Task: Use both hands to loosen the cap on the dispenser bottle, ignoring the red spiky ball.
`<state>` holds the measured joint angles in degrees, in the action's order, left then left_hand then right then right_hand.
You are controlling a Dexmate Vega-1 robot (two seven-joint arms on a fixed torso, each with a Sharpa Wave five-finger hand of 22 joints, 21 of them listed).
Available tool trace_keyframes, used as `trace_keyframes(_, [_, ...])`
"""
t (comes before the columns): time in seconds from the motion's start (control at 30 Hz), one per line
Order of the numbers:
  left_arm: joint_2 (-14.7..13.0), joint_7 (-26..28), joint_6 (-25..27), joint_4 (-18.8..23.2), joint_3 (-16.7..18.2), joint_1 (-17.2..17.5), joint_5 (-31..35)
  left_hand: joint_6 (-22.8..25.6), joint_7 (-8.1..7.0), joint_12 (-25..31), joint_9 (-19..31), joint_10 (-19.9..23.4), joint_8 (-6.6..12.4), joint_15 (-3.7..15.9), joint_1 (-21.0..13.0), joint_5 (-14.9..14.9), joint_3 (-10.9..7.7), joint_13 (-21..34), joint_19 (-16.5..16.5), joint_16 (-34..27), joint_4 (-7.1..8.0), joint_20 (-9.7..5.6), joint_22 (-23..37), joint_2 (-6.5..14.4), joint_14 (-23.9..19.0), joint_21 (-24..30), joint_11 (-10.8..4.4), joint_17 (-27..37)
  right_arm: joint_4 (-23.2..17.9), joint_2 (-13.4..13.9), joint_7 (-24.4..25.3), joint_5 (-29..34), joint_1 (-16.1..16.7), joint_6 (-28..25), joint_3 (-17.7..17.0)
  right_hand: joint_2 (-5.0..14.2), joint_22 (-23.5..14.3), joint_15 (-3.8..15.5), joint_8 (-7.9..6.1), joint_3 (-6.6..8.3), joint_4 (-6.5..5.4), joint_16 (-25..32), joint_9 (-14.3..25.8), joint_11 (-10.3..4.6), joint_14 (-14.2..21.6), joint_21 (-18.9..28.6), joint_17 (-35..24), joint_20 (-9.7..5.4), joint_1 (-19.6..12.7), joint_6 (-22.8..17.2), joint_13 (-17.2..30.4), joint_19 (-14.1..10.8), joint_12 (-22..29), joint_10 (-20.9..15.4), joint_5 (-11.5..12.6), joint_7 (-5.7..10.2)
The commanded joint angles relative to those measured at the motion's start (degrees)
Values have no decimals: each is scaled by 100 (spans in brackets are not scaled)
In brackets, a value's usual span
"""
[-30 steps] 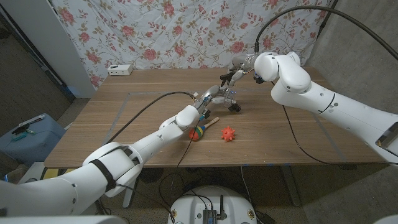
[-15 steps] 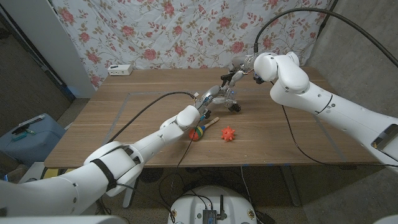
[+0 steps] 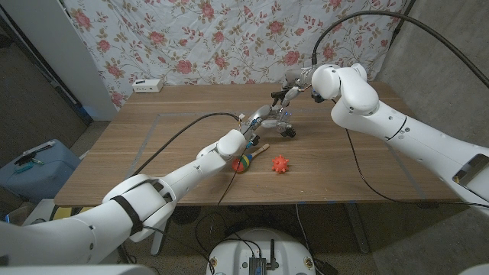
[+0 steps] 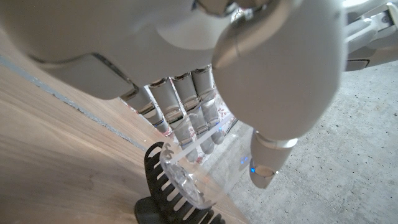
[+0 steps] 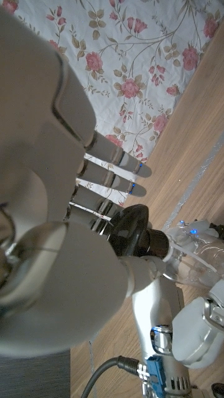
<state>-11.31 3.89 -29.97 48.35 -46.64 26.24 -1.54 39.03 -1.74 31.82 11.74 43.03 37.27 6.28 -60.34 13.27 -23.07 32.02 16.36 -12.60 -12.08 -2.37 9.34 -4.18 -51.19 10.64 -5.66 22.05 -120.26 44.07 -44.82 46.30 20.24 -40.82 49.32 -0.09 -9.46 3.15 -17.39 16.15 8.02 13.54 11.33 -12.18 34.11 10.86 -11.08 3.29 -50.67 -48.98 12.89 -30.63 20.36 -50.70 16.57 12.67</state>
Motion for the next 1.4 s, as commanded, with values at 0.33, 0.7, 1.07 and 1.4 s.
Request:
trace_keyframes(0.33, [-31, -30, -3, 81, 0, 41, 3, 434, -2, 59, 6, 231, 6, 279, 666, -24, -364, 13, -13, 8, 338, -318, 12, 1183, -62, -13, -185, -2, -29, -50, -40, 8, 90, 208, -196, 160, -8, 902, -121, 37, 42, 108, 25, 16, 314, 14, -75, -142, -175, -497, -12, -172, 88, -448, 16, -1])
trace_keyframes(0.7, [-24, -65, -24, 59, -2, 37, -3, 429, 0, 57, 7, 230, -1, 271, 669, -24, -369, 11, -18, 6, 335, -313, 12, 1183, -67, -14, -196, -5, -80, -57, -50, -104, 97, 168, -290, 225, -8, 915, -133, 30, 11, 126, 23, 21, 389, 14, -86, -187, -165, -584, -25, -205, 96, -554, 2, -2])
trace_keyframes(1.07, [-17, -32, -23, 55, 5, 60, -2, 418, 0, 54, 7, 223, -12, 282, 673, -24, -375, 8, -16, 9, 330, -313, 12, 1179, -68, -12, -196, -13, -73, -36, 95, -323, 136, 150, -382, 288, -2, 963, -141, 12, 49, 142, 22, 33, 502, 29, -100, -452, -279, -732, -55, -340, 74, -685, -38, -14])
trace_keyframes(1.4, [-12, -18, -33, 42, 11, 69, -8, 418, 0, 58, 6, 234, -18, 284, 685, -27, -369, 7, -17, 6, 335, -311, 13, 1178, -61, -12, -194, -8, -75, -11, 205, -383, 95, 127, -344, 330, 4, 999, -129, -15, 79, 135, 21, 49, 695, 35, -99, -784, -405, -863, -84, -549, 41, -848, -93, -29])
